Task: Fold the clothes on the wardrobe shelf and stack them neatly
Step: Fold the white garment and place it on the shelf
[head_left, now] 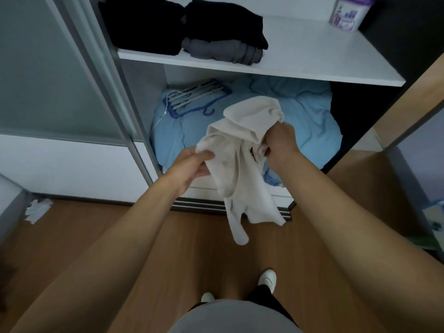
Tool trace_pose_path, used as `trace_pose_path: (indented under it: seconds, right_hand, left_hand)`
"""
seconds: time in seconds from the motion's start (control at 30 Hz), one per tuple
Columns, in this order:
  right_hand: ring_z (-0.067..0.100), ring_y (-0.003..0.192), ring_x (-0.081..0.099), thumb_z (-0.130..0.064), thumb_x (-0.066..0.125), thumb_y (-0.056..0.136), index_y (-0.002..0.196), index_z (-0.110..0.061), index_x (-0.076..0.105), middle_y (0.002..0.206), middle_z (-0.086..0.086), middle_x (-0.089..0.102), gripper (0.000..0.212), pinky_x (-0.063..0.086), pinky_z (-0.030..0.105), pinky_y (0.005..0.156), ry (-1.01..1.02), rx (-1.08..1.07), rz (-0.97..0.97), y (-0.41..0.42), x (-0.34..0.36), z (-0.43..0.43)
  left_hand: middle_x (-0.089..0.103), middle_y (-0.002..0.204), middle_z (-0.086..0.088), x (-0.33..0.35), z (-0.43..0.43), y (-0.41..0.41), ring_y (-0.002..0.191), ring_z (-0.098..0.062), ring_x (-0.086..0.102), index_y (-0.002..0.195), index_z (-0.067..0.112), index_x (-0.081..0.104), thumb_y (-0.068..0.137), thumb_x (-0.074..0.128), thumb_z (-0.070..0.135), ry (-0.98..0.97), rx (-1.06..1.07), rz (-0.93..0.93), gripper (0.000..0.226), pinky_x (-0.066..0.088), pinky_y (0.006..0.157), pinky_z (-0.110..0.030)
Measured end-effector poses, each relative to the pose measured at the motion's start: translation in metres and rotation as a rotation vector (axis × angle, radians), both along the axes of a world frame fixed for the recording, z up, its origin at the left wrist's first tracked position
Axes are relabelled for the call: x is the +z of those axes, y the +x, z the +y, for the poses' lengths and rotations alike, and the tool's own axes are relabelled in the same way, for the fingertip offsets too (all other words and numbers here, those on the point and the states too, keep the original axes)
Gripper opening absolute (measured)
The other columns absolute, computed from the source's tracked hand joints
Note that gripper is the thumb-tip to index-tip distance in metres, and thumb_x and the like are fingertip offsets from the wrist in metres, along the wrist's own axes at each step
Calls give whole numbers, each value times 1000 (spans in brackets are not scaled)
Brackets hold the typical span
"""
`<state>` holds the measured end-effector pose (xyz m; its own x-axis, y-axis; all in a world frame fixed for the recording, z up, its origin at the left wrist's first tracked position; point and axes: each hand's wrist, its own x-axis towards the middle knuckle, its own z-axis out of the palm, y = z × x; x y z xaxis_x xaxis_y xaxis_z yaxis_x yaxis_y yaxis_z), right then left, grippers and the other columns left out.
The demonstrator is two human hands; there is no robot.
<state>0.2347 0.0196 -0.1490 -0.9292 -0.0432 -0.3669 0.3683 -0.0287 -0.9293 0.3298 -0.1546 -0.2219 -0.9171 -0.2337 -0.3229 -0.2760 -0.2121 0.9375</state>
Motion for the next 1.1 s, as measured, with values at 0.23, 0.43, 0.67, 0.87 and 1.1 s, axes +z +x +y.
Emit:
trace_pose_path:
  seconds: [0.23, 0.43, 0.67, 0.87, 1.1]
  right_hand:
    - [17, 72, 71, -12, 49, 93, 96, -9, 69, 80, 2, 76, 20, 58, 30, 68, 121, 306, -18, -6, -35, 56]
    - [9, 102, 55, -2, 64, 87, 135, -20, 50, 116, -6, 56, 53, 48, 7, 70, 636, 677, 175, -3, -41, 90]
    - [-8, 71, 63, -42, 75, 85, 124, -24, 62, 102, -6, 70, 45, 44, 9, 60, 500, 757, 415, 20, -19, 50]
    - [9, 63, 58, -65, 62, 81, 71, -22, 61, 69, -7, 63, 44, 42, 31, 59, 798, 598, 552, 40, -33, 23]
    - [13, 50, 36, -21, 53, 89, 55, -18, 34, 50, -6, 35, 39, 29, 33, 53, 752, 319, 736, 30, -21, 28]
  left_hand:
    - [75, 101, -11, 49, 9, -24, 96, -29, 72, 105, 18, 70, 87, 57, 5, 12, 108, 260, 25, 59, 88, -46]
    - [68, 72, 20, 64, 27, -37, 67, 5, 59, 79, 31, 73, 88, 57, 5, -535, -101, 315, 32, 45, 64, -13]
    - [78, 84, 2, 73, 45, -33, 78, -1, 71, 90, 5, 74, 82, 58, -8, -609, -186, 362, 22, 50, 72, -12]
    - [78, 81, 5, 72, 41, -34, 80, -6, 73, 89, 9, 73, 80, 59, -4, -640, -95, 356, 21, 52, 70, -15]
    - [73, 84, 6, 60, 25, -38, 74, 5, 63, 84, 20, 71, 80, 67, 3, -807, -52, 374, 18, 46, 69, -12]
